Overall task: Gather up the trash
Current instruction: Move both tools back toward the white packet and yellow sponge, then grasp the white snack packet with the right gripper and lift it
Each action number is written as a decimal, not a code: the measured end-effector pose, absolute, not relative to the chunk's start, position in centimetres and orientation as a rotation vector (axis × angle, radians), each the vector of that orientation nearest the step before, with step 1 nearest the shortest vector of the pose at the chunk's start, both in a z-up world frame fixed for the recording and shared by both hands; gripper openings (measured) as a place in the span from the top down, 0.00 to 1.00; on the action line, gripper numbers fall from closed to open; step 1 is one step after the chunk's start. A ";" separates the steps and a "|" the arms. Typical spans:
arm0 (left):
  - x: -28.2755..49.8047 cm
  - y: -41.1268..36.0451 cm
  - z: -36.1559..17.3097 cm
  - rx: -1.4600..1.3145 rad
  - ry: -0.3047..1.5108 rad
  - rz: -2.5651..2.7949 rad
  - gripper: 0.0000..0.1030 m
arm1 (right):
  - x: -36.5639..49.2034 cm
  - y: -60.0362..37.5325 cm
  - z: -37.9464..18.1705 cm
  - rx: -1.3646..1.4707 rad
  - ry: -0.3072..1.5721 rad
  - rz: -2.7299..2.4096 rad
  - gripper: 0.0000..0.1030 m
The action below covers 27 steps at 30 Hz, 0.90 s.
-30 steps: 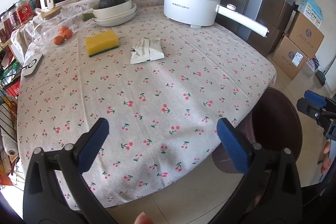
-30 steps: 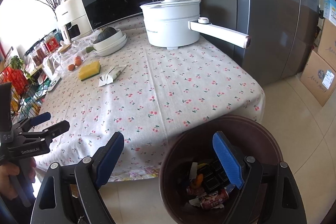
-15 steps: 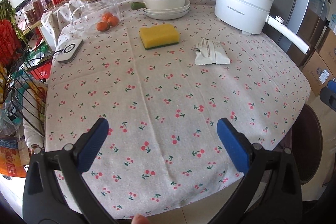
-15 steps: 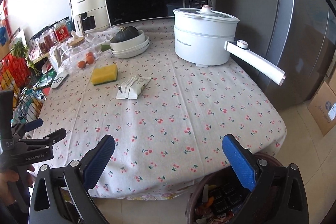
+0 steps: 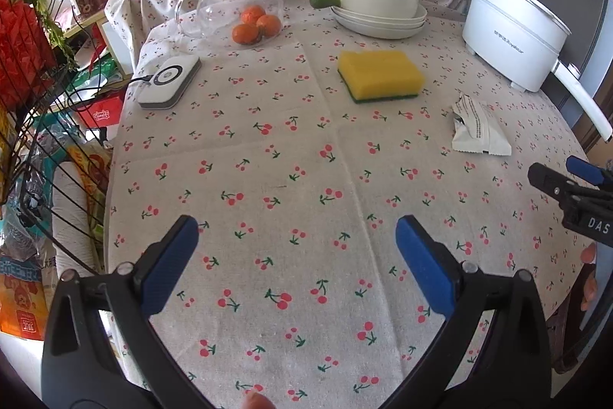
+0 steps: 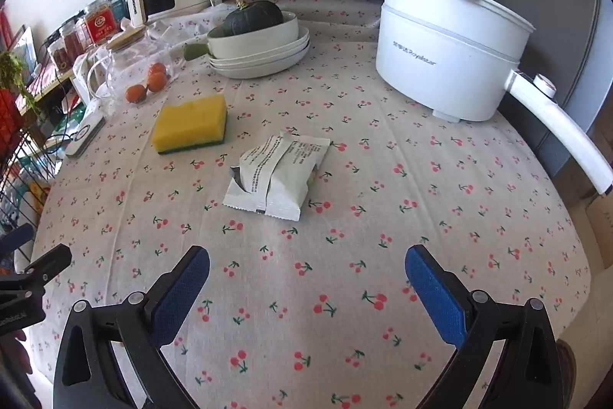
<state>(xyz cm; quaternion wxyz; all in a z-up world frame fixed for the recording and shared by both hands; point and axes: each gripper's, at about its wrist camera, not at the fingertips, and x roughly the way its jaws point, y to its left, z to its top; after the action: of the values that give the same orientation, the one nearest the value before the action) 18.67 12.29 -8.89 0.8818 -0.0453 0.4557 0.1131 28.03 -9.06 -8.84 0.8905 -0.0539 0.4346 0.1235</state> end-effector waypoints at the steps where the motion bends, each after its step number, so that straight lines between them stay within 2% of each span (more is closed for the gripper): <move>1: 18.8 12.7 -9.0 -0.113 0.950 0.242 0.01 | 28.8 -8.4 -9.4 -0.105 0.912 0.256 0.00; 6: 19.1 14.3 -9.4 -0.167 0.964 0.274 0.01 | 32.1 -5.6 -10.6 -0.072 0.925 0.238 0.00; 13: 19.1 16.0 -9.8 -0.198 0.975 0.308 0.01 | 34.7 -1.6 -12.7 -0.207 0.954 0.212 0.00; 18: 19.1 16.6 -10.2 -0.209 0.983 0.319 0.01 | 35.9 -1.6 -13.6 -0.201 0.967 0.206 0.01; 19: 19.1 16.5 -10.3 -0.205 0.985 0.319 0.01 | 36.1 -1.7 -13.6 -0.201 0.963 0.211 0.03; 21: 19.3 16.4 -10.5 -0.196 0.990 0.319 0.01 | 36.1 -1.9 -13.4 -0.217 0.944 0.227 0.20; 22: 19.4 16.2 -10.6 -0.194 0.995 0.317 0.01 | 36.1 -2.0 -13.2 -0.225 0.938 0.236 0.25; 27: 21.0 14.7 -10.7 -0.196 1.002 0.277 0.01 | 35.6 -4.1 -12.3 -0.196 0.941 0.296 0.28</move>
<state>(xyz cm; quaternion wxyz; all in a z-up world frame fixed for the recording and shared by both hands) 20.99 14.70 -10.74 0.8634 -0.0934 0.4780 0.1320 35.64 -4.14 -12.28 0.8762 -0.0938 0.4510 0.1418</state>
